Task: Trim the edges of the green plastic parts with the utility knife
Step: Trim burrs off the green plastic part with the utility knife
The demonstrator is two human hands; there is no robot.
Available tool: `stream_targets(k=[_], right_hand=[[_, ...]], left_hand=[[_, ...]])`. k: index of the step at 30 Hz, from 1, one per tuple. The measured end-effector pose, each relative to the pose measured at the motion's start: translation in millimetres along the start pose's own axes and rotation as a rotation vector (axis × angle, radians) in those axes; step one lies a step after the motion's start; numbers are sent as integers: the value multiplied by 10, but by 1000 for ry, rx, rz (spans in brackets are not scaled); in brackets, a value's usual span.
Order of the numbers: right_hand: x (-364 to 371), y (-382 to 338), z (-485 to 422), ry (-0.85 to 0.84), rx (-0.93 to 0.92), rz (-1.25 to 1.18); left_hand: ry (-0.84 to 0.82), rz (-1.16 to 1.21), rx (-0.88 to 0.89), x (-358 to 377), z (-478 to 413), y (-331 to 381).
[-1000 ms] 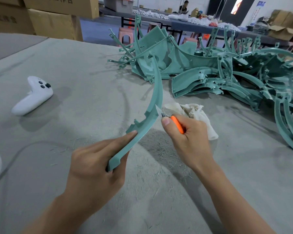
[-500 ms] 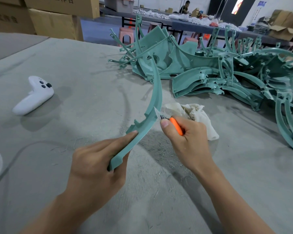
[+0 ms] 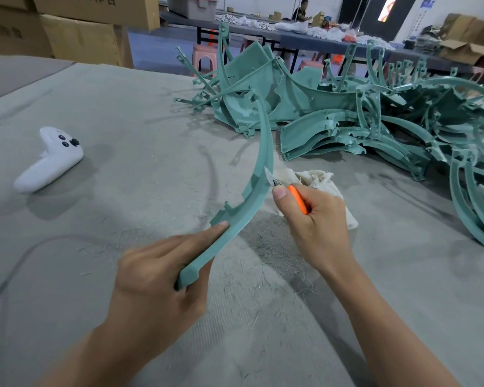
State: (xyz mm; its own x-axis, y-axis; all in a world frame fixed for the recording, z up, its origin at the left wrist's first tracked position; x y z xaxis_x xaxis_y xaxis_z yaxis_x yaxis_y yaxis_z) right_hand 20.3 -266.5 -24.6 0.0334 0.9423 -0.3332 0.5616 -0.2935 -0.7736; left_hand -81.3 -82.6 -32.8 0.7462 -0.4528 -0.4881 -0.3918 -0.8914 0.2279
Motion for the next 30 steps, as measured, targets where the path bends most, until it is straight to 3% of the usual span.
stream_targets(k=[11, 23, 30], right_hand=[[-9, -4, 2, 0, -26, -7], [-163, 79, -101, 61, -53, -6], [-402, 109, -262, 207, -45, 51]], left_hand=[[-22, -19, 20, -20, -3, 6], [-107, 168, 74, -56, -28, -3], [-144, 184, 156, -65, -52, -3]])
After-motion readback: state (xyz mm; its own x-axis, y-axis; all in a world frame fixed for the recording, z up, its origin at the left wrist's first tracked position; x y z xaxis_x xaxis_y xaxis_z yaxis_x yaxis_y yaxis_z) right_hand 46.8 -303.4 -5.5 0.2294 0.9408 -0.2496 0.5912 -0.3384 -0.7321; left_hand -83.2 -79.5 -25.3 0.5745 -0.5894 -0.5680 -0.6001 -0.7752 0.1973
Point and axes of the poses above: each hand's wrist, its own z-axis away from the middle knuckle, its own x-axis out of the palm, y = z × x, the point moved 1 cm from there along -z, towards the middle knuckle, and after that the axes turned 12 degrees about -z, right-handed, at the moved point
